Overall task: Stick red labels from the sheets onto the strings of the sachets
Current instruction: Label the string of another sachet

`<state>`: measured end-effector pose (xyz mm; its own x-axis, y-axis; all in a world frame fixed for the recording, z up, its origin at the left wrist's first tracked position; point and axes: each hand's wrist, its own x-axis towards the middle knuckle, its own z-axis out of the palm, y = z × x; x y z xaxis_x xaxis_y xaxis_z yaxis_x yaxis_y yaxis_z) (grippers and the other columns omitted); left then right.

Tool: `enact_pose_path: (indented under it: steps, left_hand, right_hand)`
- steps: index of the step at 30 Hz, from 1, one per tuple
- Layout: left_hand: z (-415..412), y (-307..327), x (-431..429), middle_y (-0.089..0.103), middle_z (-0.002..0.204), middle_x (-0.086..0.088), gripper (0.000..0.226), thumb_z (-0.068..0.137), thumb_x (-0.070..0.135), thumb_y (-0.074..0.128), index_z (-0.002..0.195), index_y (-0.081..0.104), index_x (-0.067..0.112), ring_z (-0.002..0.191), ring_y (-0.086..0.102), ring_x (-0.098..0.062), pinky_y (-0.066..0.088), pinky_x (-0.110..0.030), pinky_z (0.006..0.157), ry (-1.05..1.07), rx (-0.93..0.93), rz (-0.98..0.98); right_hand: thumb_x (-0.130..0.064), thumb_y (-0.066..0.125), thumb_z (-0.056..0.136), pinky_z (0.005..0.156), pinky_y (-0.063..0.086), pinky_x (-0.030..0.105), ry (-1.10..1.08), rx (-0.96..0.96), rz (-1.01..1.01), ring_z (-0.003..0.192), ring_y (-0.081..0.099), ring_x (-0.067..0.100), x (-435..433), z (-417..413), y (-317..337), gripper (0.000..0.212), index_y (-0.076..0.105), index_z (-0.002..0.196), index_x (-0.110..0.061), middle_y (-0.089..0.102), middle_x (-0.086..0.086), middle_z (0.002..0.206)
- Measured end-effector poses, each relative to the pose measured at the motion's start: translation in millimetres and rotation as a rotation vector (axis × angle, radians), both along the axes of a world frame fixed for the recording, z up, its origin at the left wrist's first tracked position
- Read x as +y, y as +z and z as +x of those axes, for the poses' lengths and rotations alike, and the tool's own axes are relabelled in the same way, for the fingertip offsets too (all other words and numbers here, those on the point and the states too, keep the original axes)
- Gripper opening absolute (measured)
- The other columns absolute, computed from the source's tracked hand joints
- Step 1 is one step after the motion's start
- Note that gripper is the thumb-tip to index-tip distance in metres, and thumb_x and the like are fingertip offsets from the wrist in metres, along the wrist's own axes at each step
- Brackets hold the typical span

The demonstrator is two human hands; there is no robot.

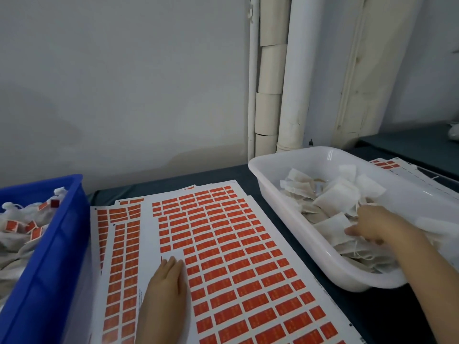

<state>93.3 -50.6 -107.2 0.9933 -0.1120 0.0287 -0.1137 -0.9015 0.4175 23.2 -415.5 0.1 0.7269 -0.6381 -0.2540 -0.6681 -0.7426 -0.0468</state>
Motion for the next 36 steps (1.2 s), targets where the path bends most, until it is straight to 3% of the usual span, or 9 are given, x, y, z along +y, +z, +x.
enact_pose_path:
  steps: [6,14,17,21,24,27,30,32,36]
  left_hand:
    - [0,1,1,0.022,0.155,0.009,0.055,0.096,0.042,0.037,0.147,0.024,0.027,0.143,0.020,-0.012,0.018,-0.033,0.114,-0.003,0.004,-0.020]
    - [-1,-2,-2,0.025,0.154,0.011,0.059,0.091,0.054,0.027,0.145,0.029,0.030,0.142,0.022,-0.012,0.019,-0.035,0.115,0.017,0.009,-0.074]
    - [-7,3,-4,0.019,0.155,0.014,0.073,0.079,0.065,0.012,0.145,0.024,0.035,0.143,0.018,-0.011,0.017,-0.036,0.114,0.022,0.021,-0.066]
    - [-9,19,-4,0.004,0.157,0.014,0.077,0.075,0.067,0.010,0.146,0.014,0.038,0.145,0.006,-0.011,0.014,-0.037,0.115,0.020,-0.040,-0.035]
    - [-8,39,-5,0.004,0.157,0.015,0.080,0.071,0.071,0.019,0.145,0.012,0.041,0.145,0.008,-0.011,0.016,-0.037,0.115,0.009,-0.054,-0.120]
    - [-7,56,-4,0.020,0.151,0.022,0.083,0.065,0.081,0.031,0.140,0.017,0.048,0.138,0.028,-0.007,0.032,-0.037,0.109,-0.107,-0.014,-0.432]
    - [-7,68,-5,0.047,0.124,0.039,0.087,0.053,0.089,0.047,0.128,0.038,0.046,0.107,0.052,0.016,0.051,-0.012,0.080,-0.285,0.083,-0.852]
    - [-6,63,-7,0.064,0.100,0.034,0.067,0.055,0.068,0.066,0.113,0.055,0.038,0.091,0.060,0.015,0.049,-0.007,0.060,-0.247,0.138,-1.081]
    - [-1,45,-10,0.071,0.080,0.017,0.015,0.071,0.036,0.071,0.081,0.071,0.025,0.079,0.064,0.003,0.049,-0.011,0.058,-0.057,0.052,-1.111]
  right_hand:
    - [-0.024,0.064,0.083,0.054,0.040,0.026,0.029,-0.103,0.066,0.061,0.054,0.018,5,7,1,0.026,0.050,0.065,-0.012,0.056,0.005,0.066]
    - [-0.020,0.061,0.087,0.051,0.037,0.023,0.027,-0.715,0.140,0.070,0.056,0.016,28,14,26,0.008,0.064,0.094,-0.019,0.062,0.001,0.083]
    - [-0.023,0.059,0.088,0.072,0.042,0.029,0.115,-0.937,0.148,0.085,0.057,0.018,47,13,46,0.010,0.064,0.097,-0.024,0.063,-0.001,0.094]
    - [-0.025,0.060,0.087,0.064,0.039,0.012,0.309,-1.154,0.295,0.081,0.056,-0.001,90,5,71,0.010,0.063,0.088,-0.034,0.063,-0.017,0.087]
    - [-0.028,0.059,0.086,0.056,0.038,0.004,0.430,-1.161,0.402,0.078,0.056,-0.008,128,6,72,0.015,0.060,0.083,-0.042,0.061,-0.025,0.084]
    - [-0.032,0.057,0.086,0.057,0.040,0.004,0.529,-1.032,0.490,0.077,0.057,-0.011,162,17,50,0.013,0.058,0.081,-0.044,0.060,-0.029,0.082]
    - [-0.033,0.057,0.086,0.054,0.038,-0.004,0.564,-0.905,0.586,0.075,0.054,-0.018,190,30,16,0.016,0.056,0.077,-0.047,0.055,-0.037,0.081]
    - [-0.032,0.059,0.086,0.055,0.039,-0.002,0.559,-0.874,0.643,0.078,0.057,-0.012,203,37,-9,0.018,0.057,0.076,-0.046,0.056,-0.035,0.082]
    - [-0.032,0.060,0.086,0.059,0.042,0.001,0.477,-0.899,0.723,0.081,0.058,-0.008,217,48,-47,0.014,0.059,0.080,-0.045,0.061,-0.029,0.084]
